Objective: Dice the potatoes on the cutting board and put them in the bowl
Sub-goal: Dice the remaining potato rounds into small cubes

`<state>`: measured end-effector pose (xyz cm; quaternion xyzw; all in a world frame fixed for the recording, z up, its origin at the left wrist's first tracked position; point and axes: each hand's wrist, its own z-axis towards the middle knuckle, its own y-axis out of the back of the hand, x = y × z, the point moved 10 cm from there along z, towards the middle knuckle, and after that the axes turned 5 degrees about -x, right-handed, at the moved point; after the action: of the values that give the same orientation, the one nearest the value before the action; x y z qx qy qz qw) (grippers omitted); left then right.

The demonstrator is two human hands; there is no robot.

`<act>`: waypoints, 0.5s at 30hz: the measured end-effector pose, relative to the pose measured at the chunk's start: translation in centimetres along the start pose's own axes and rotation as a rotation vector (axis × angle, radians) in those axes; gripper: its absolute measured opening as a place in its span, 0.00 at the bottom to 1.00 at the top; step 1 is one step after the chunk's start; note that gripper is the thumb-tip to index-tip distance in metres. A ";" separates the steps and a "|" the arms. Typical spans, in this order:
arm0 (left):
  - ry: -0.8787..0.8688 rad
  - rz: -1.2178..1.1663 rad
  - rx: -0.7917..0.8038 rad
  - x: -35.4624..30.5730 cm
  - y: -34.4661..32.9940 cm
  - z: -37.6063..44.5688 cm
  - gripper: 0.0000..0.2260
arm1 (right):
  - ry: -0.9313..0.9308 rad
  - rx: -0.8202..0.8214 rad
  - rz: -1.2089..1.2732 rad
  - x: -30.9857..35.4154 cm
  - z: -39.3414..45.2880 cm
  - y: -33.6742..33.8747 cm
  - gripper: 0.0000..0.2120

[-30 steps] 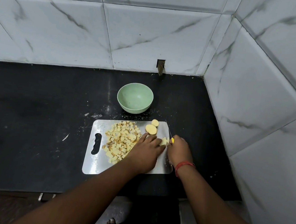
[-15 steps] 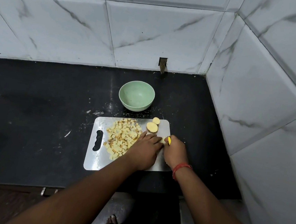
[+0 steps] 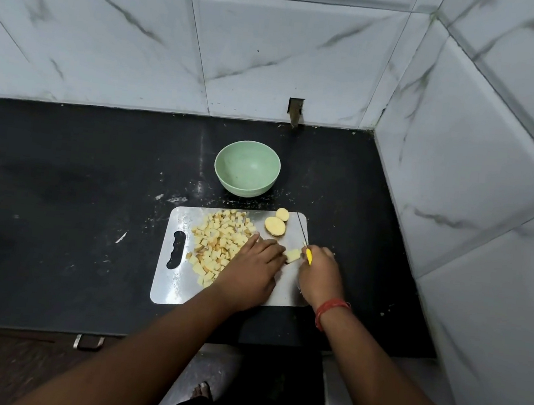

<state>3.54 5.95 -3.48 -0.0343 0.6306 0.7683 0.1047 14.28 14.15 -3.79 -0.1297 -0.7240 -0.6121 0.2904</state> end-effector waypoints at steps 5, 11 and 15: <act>-0.053 0.060 0.006 -0.7 -0.2 0.0 0.20 | -0.006 0.007 -0.025 0.3 0.0 -0.2 0.13; -0.122 0.125 0.020 -1.0 -0.5 0.0 0.20 | -0.021 0.034 -0.035 0.3 -0.2 -0.3 0.14; -0.158 0.120 0.030 -0.9 -0.5 -0.1 0.21 | -0.045 0.042 -0.033 0.2 -0.1 -0.3 0.14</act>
<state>4.50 5.86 -3.87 0.0659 0.6326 0.7640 0.1085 13.94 13.90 -3.91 -0.1253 -0.7450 -0.5985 0.2666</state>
